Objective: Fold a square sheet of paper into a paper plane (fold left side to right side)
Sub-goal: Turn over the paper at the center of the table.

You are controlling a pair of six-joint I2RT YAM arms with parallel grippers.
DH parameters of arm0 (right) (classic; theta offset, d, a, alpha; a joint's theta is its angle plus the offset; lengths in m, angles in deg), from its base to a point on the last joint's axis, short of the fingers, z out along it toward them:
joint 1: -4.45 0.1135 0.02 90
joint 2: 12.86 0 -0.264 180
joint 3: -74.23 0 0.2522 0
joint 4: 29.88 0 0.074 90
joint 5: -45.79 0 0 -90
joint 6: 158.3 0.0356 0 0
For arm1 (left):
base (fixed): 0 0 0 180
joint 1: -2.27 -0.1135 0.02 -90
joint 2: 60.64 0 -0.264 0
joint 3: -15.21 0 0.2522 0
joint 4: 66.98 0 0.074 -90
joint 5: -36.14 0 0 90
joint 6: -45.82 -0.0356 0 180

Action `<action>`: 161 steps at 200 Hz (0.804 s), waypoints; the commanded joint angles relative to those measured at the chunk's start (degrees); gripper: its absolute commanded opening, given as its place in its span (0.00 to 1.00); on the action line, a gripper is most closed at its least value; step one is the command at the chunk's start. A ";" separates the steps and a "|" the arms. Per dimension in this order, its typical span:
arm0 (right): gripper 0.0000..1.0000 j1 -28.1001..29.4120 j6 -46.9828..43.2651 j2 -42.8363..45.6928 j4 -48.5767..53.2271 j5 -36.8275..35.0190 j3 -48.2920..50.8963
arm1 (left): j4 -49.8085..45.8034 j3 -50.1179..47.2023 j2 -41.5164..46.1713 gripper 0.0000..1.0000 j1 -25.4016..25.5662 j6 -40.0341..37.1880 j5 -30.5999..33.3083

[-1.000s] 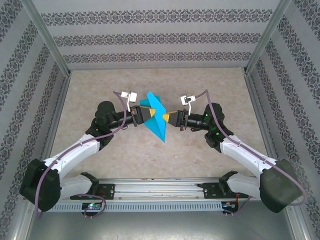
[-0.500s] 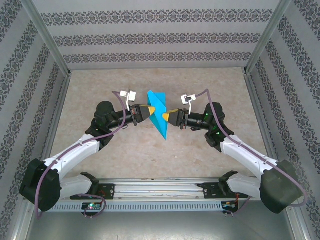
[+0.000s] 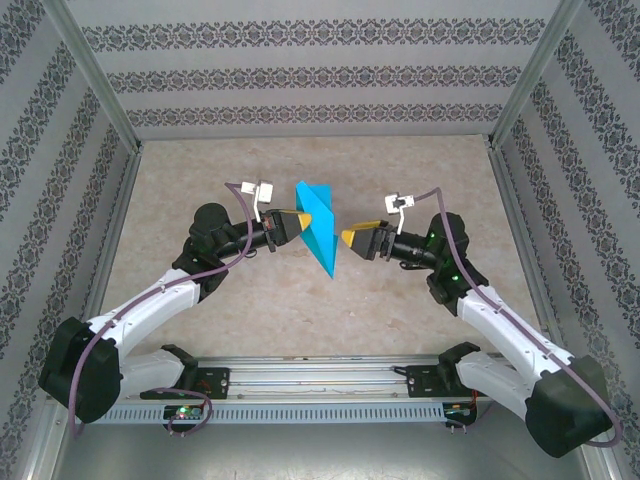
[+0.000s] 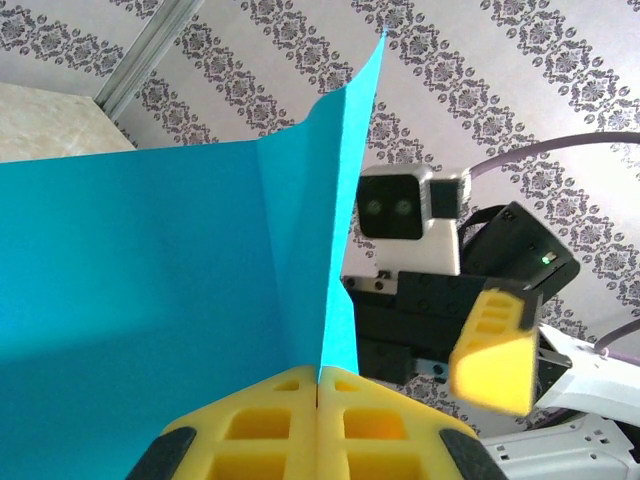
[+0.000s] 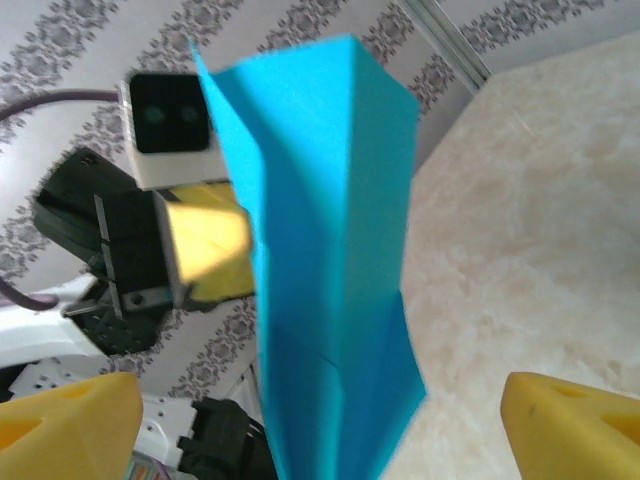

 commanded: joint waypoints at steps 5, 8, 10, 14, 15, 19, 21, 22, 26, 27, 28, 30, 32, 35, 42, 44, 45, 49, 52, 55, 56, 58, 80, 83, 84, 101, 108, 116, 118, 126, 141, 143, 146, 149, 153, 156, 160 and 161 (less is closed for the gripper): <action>0.95 2.60 0.51 -0.96 -1.66 1.56 0.28 | 2.97 1.61 0.06 0.00 0.95 -0.69 -0.36; 0.95 2.93 0.53 -1.13 -1.82 1.80 0.10 | 2.97 1.65 0.01 0.00 0.99 -0.64 -0.40; 0.95 3.22 0.51 -1.26 -1.97 1.91 0.00 | 3.01 1.62 0.01 0.00 0.96 -0.67 -0.41; 0.95 3.67 0.53 -1.53 -2.25 2.09 -0.15 | 2.97 1.71 -0.04 0.00 1.02 -0.64 -0.37; 0.96 3.77 0.54 -1.59 -2.28 2.12 -0.21 | 2.97 1.74 -0.07 0.00 1.03 -0.68 -0.39; 0.95 4.27 0.41 -1.87 -2.44 2.25 -0.58 | 3.01 1.71 -0.12 0.00 1.04 -0.65 -0.41; 0.95 4.43 0.44 -2.08 -2.48 2.24 -0.66 | 3.04 1.79 -0.20 0.00 1.08 -0.63 -0.41; 0.95 4.50 0.40 -2.17 -2.49 2.24 -0.73 | 3.05 1.78 -0.24 0.00 1.10 -0.63 -0.41; 0.95 4.87 0.36 -2.53 -2.49 2.30 -1.06 | 3.05 1.79 -0.28 0.00 1.13 -0.62 -0.49; 0.95 4.99 0.36 -2.62 -2.49 2.31 -1.15 | 3.05 1.77 -0.28 0.00 1.17 -0.63 -0.50; 0.95 5.09 0.36 -2.70 -2.45 2.36 -1.24 | 3.05 1.81 -0.33 0.00 1.15 -0.58 -0.50; 0.95 5.09 0.36 -2.88 -2.53 2.40 -1.41 | 3.06 1.82 -0.36 0.00 1.13 -0.49 -0.46; 0.95 5.29 0.36 -3.17 -2.50 2.41 -1.59 | 3.10 1.80 -0.37 0.00 1.15 -0.48 -0.43; 0.95 5.47 0.32 -3.44 -2.49 2.55 -1.85 | 3.17 1.92 -0.43 0.00 1.20 -0.49 -0.45; 0.94 5.77 0.44 -4.13 -2.54 2.74 -2.53 | 3.25 1.91 -0.47 0.00 1.34 -0.48 -0.45; 0.94 5.79 0.45 -4.25 -2.57 2.82 -2.73 | 3.24 1.91 -0.50 0.00 1.33 -0.50 -0.42; 0.94 5.84 0.45 -4.40 -2.53 2.88 -2.82 | 3.28 1.92 -0.52 0.00 1.36 -0.43 -0.46; 0.93 5.95 0.45 -4.74 -2.58 2.94 -3.17 | 3.23 1.86 -0.52 0.00 1.35 -0.37 -0.45; 0.93 6.05 0.51 -4.99 -2.66 3.00 -3.37 | 3.23 1.99 -0.51 0.00 1.36 -0.38 -0.43; 0.92 6.13 0.53 -5.32 -2.72 3.02 -3.61 | 3.23 1.94 -0.46 0.00 1.39 -0.43 -0.49; 0.92 6.14 0.53 -5.33 -2.74 3.02 -3.70 | 3.23 1.98 -0.50 0.00 1.39 -0.40 -0.50; 0.91 6.15 0.49 -5.45 -2.80 3.13 -3.87 | 3.27 1.97 -0.53 0.00 1.39 -0.44 -0.55; 0.84 6.33 0.32 -6.28 -2.84 2.95 -5.57 | 3.14 2.06 -0.74 0.00 1.57 -0.42 -0.72; 0.82 6.25 0.19 -6.39 -2.77 2.94 -5.81 | 3.14 2.08 -0.79 0.00 1.56 -0.38 -0.83; 0.82 6.29 0.19 -6.39 -2.76 2.94 -5.90 | 3.14 2.10 -0.80 0.00 1.56 -0.37 -0.84; 0.75 6.24 -0.26 -6.74 -2.46 2.67 -6.88 | 3.24 2.01 -1.02 0.00 1.67 -0.25 -0.90; 0.72 6.15 -0.46 -6.96 -2.36 2.54 -7.16 | 3.32 2.03 -0.99 0.00 1.67 -0.19 -1.01; 0.69 6.07 -0.55 -7.09 -2.32 2.25 -7.38 | 3.49 2.02 -1.09 0.00 1.70 -0.04 -1.09; 0.68 6.07 -0.55 -7.10 -2.32 2.19 -7.45 | 3.60 1.98 -1.14 0.00 1.66 -0.02 -1.11; 0.66 5.98 -0.55 -7.27 -2.32 2.02 -7.63 | 3.76 1.96 -1.23 0.00 1.69 0.07 -1.12; 0.60 5.97 -0.57 -7.60 -2.32 1.97 -7.91 | 3.85 1.85 -1.25 0.00 1.74 0.13 -1.19; 0.59 6.00 -0.60 -7.62 -2.32 1.97 -7.98 | 3.85 1.87 -1.31 0.00 1.72 0.20 -1.18; 0.58 5.98 -0.56 -7.63 -2.27 1.99 -8.07 | 3.85 1.92 -1.33 0.00 1.78 0.23 -1.20; 0.56 5.99 -0.60 -7.63 -2.23 1.97 -8.09 | 3.89 1.93 -1.39 0.00 1.72 0.11 -1.14; 0.55 5.93 -0.57 -7.70 -2.23 1.97 -8.17 | 3.85 1.83 -1.41 0.00 1.71 0.11 -1.15; 0.54 5.96 -0.51 -7.71 -2.16 2.00 -8.25 | 3.85 1.82 -1.34 0.00 1.66 0.16 -1.11; 0.52 6.03 -0.60 -7.74 -2.11 1.93 -8.27 | 3.85 1.84 -1.40 0.00 1.74 0.10 -1.12; 0.51 6.04 -0.60 -7.72 -2.12 1.95 -8.27 | 3.85 1.84 -1.41 0.00 1.74 0.09 -1.12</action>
